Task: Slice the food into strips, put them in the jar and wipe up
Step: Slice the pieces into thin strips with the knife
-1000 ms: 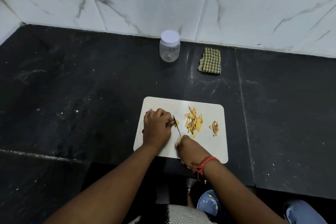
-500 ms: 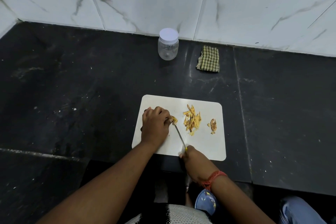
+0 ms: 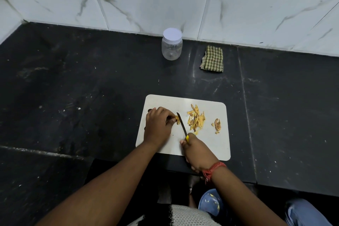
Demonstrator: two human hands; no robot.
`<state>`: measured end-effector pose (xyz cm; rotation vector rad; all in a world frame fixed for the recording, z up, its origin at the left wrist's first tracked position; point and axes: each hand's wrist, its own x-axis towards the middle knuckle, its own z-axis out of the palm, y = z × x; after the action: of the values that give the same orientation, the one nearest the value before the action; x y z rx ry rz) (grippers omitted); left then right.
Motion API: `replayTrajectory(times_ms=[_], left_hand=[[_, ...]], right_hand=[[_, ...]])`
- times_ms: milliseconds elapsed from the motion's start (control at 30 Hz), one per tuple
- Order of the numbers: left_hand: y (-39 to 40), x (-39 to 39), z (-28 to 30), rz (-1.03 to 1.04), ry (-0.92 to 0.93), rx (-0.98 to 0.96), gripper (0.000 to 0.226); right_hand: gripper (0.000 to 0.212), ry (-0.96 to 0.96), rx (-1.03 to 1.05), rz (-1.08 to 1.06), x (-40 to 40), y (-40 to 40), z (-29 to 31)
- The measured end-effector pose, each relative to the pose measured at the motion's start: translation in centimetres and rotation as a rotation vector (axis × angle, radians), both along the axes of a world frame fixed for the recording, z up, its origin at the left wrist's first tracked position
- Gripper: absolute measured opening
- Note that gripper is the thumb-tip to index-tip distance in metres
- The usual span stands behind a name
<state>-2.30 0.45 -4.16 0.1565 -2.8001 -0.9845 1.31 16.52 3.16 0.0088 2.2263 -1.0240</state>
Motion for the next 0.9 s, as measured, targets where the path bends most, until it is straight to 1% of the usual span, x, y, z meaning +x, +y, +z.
replayTrajectory(times_ms=[200, 500, 600, 667, 767, 833, 900], left_hand=[[-0.1, -0.1, -0.2, 0.001, -0.015, 0.001, 0.001], [-0.1, -0.2, -0.4, 0.002, -0.018, -0.006, 0.005], [-0.2, -0.2, -0.5, 0.005, -0.009, 0.014, 0.006], [-0.3, -0.3, -0.5, 0.003, -0.008, 0.018, 0.007], [-0.3, -0.2, -0.5, 0.001, -0.009, 0.020, 0.008], [-0.3, -0.2, -0.5, 0.000, -0.008, 0.024, 0.008], [-0.2, -0.2, -0.5, 0.001, -0.009, 0.019, 0.007]], right_hand=[[0.024, -0.005, 0.047, 0.022, -0.4, -0.9, -0.5], [0.025, -0.014, 0.081, 0.047, -0.6, -1.1, -1.4], [0.023, 0.000, 0.116, 0.084, -0.9, -1.4, -2.0], [0.026, 0.020, 0.163, 0.127, -1.1, -1.5, -2.5], [0.019, 0.024, 0.175, 0.134, -1.2, -1.6, -2.9], [0.018, 0.008, 0.167, 0.103, -1.3, -1.7, -2.7], [0.016, 0.014, 0.184, 0.118, -1.3, -1.7, -2.3]])
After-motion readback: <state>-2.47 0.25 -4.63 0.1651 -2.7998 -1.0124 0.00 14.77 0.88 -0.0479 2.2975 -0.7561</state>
